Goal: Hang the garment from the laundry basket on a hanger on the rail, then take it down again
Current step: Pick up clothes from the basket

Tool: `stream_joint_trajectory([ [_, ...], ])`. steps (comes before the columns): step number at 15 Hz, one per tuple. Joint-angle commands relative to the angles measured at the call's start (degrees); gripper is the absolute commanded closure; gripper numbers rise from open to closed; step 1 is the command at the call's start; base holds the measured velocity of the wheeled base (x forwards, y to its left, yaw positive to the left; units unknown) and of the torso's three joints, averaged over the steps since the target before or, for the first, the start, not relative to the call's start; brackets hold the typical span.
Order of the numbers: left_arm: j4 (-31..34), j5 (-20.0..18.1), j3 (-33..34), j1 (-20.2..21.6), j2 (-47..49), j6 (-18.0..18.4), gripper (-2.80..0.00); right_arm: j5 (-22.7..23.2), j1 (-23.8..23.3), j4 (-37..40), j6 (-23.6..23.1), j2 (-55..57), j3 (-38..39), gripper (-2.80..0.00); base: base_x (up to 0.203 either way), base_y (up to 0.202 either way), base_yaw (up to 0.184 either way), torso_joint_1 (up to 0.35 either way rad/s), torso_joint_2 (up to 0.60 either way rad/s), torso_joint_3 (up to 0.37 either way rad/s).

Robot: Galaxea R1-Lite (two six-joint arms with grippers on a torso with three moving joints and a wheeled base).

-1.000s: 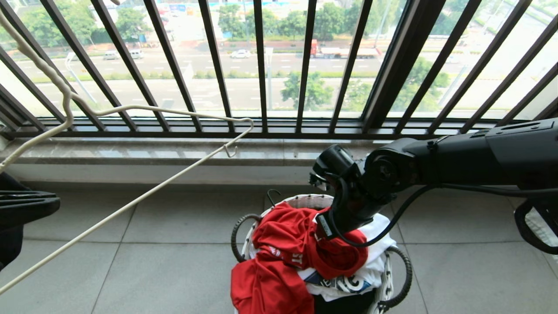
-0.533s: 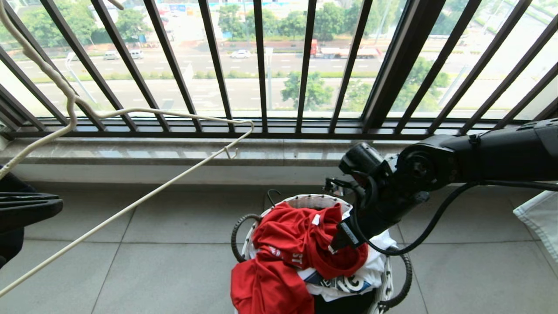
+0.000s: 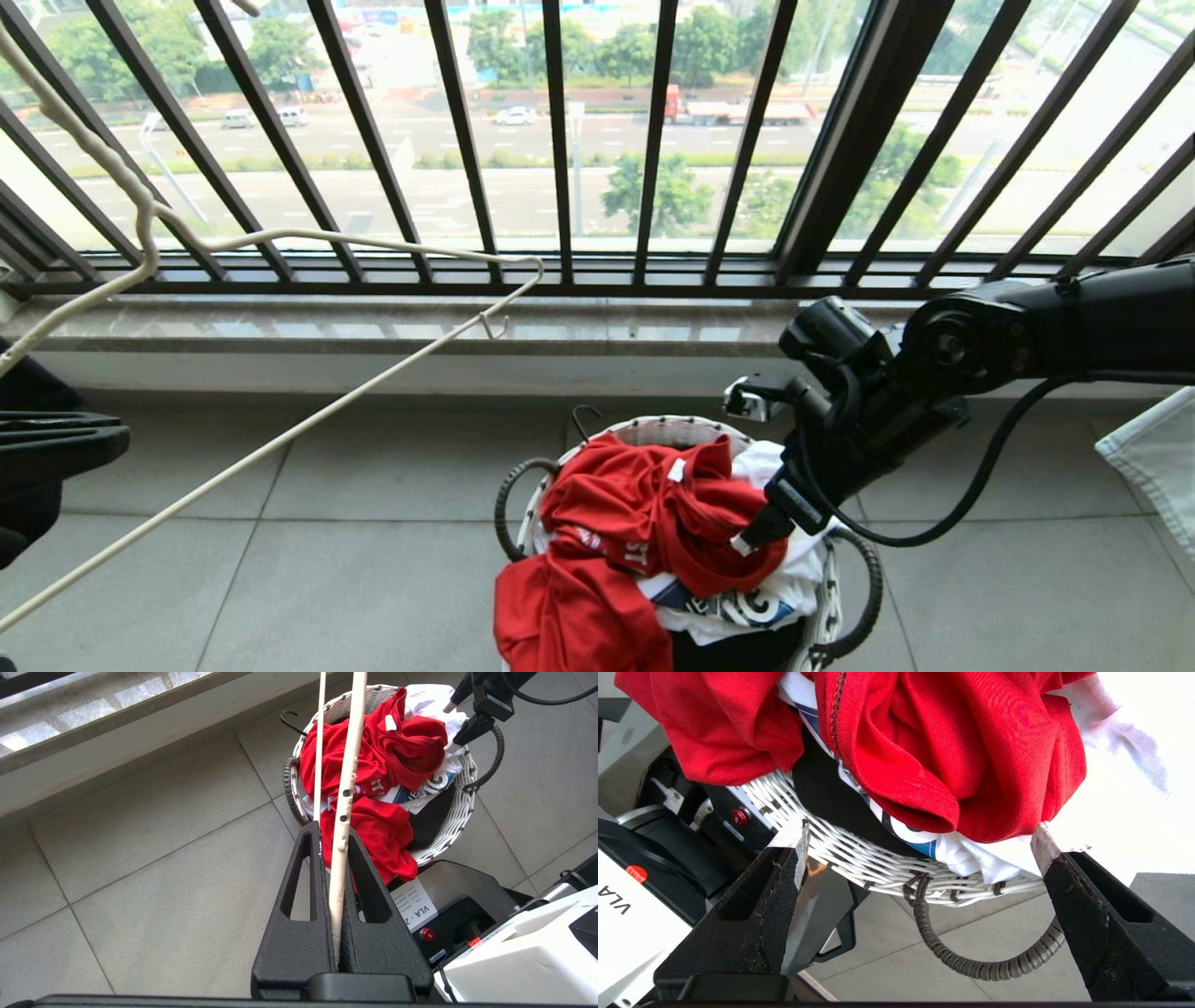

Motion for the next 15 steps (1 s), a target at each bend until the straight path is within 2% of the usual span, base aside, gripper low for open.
stream_joint_trajectory([
  [1,0.18,0.05,-0.01,0.0,0.11,-0.03,0.0,0.56,-1.2,-3.48,-1.74,1.94,1.62,-2.8,0.0,0.0,0.0,0.0,0.0,0.0],
  [6,0.18,0.13,0.17,0.0,0.67,0.01,0.0,0.58,-1.19,-16.24,-4.85,3.18,8.6,-2.8,0.0,0.0,0.0,0.0,0.0,0.0],
  [13,0.18,0.13,0.25,0.0,0.99,-0.03,0.0,0.58,-1.23,-20.97,-6.07,6.0,9.33,-2.8,0.0,0.0,0.0,0.0,0.0,0.0],
  [14,0.18,0.13,0.25,0.0,0.99,-0.03,0.0,0.58,-1.23,-21.0,-6.05,6.29,9.27,0.0,0.0,0.0,0.0,0.0,0.0,0.0],
  [15,0.18,0.13,0.25,0.0,0.99,-0.03,0.0,0.58,-1.23,-21.0,-6.0,6.39,9.16,0.0,0.0,0.0,0.0,0.0,0.0,0.0],
])
